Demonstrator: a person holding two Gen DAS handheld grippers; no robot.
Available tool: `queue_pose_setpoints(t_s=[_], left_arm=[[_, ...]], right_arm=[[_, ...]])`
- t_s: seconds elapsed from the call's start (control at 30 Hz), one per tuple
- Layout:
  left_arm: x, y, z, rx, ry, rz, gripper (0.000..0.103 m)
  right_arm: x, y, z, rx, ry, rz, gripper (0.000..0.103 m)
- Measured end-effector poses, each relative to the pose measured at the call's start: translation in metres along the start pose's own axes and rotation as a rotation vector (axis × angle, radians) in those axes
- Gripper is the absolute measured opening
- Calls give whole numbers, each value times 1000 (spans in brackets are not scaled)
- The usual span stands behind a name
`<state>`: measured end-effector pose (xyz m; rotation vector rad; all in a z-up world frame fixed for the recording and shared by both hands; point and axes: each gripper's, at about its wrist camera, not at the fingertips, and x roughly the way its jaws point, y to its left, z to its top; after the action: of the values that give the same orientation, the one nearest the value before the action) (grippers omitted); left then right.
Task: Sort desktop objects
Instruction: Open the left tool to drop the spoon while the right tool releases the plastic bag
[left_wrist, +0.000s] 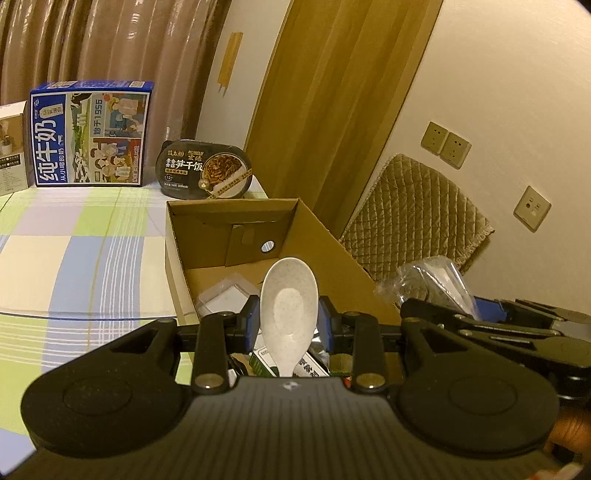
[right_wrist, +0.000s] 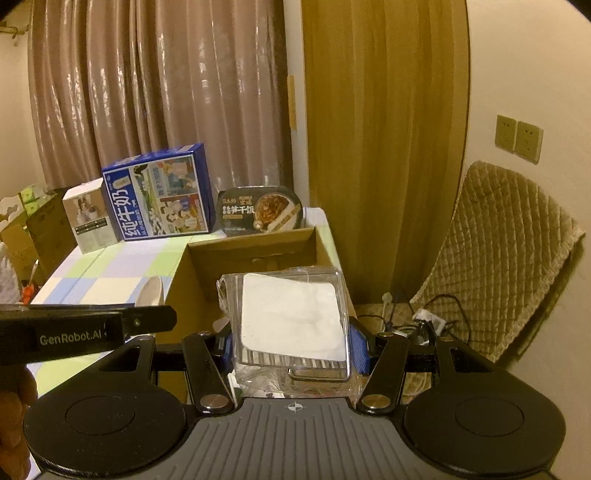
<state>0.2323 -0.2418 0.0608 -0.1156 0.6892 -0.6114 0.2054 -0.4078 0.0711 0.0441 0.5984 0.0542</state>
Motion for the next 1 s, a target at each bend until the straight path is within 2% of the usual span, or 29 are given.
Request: queue_pose_setpoints(t_s=[0.57, 0.63, 0.67, 0.7, 1.0], left_arm=[[32, 19, 14, -64, 10, -9, 28], [36, 22, 16, -85, 13, -29, 27], [38, 23, 17, -96, 17, -29, 29], [39, 25, 18, -105, 17, -24, 35], [37, 34, 19, -92, 2, 18, 36]], right_arm=[[37, -5, 15, -19, 8, 4, 54], [40, -5, 15, -20, 8, 2, 54], [41, -6, 15, -18, 8, 1, 54], [42, -7, 15, -17, 8, 1, 54], [48, -10, 9, -9, 21, 6, 54]])
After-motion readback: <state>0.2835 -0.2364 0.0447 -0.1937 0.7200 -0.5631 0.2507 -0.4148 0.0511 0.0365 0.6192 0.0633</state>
